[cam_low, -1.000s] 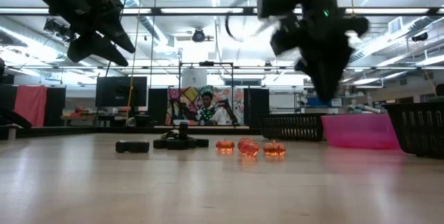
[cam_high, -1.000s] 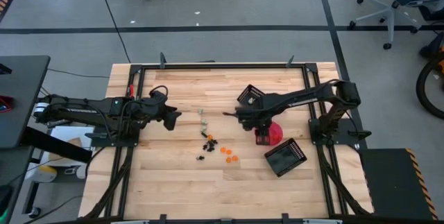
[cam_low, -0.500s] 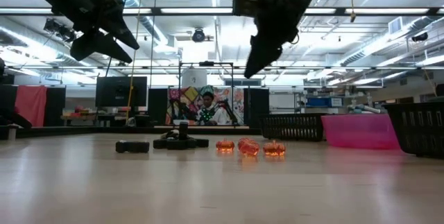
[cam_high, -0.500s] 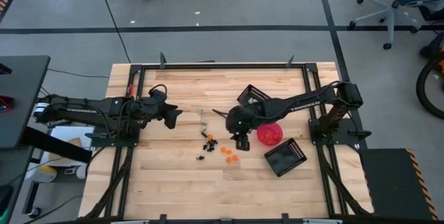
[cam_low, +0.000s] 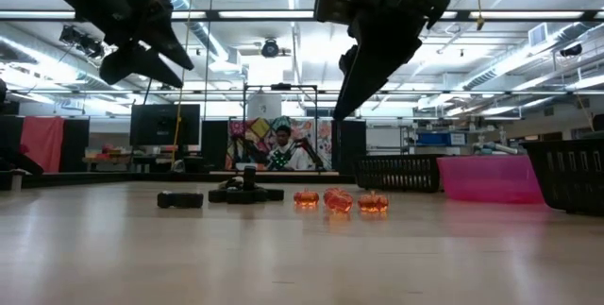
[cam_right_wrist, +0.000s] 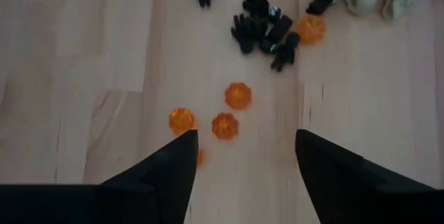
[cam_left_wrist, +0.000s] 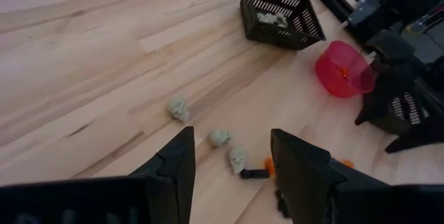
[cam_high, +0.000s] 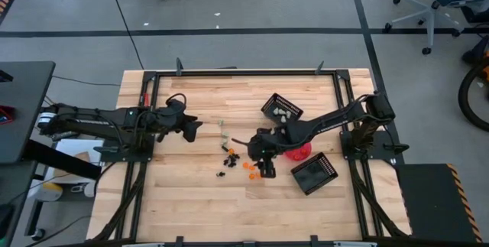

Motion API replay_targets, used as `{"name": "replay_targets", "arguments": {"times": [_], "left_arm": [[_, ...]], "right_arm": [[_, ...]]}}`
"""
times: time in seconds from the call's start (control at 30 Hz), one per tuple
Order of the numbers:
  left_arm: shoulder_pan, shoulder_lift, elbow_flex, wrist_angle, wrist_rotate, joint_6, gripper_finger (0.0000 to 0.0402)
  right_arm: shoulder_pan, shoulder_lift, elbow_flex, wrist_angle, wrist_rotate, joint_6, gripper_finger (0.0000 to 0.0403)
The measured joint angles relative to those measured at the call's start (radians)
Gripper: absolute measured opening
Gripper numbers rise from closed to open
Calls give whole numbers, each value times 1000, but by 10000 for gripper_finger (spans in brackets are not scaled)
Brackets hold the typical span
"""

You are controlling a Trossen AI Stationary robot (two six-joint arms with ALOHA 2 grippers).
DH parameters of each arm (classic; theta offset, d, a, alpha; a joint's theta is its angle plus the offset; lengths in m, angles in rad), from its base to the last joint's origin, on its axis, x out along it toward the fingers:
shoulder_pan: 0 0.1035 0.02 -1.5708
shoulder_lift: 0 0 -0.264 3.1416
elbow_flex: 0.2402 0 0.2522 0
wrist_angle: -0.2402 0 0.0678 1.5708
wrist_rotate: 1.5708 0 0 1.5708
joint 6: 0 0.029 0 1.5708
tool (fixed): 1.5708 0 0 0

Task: Sort Halloween decoration
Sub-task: Put the orange pumpkin toy into the red bowl

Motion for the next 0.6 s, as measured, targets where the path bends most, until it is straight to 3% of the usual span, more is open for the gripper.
{"name": "replay_targets", "arguments": {"times": [0.3,0.6], "left_arm": [[0,35,0,4,0,-3,162],[-11,45,-1,51,23,-3,162]], "right_arm": [[26,18,-22,54,6,-71,245],[42,83,-48,215,19,-67,235]]}}
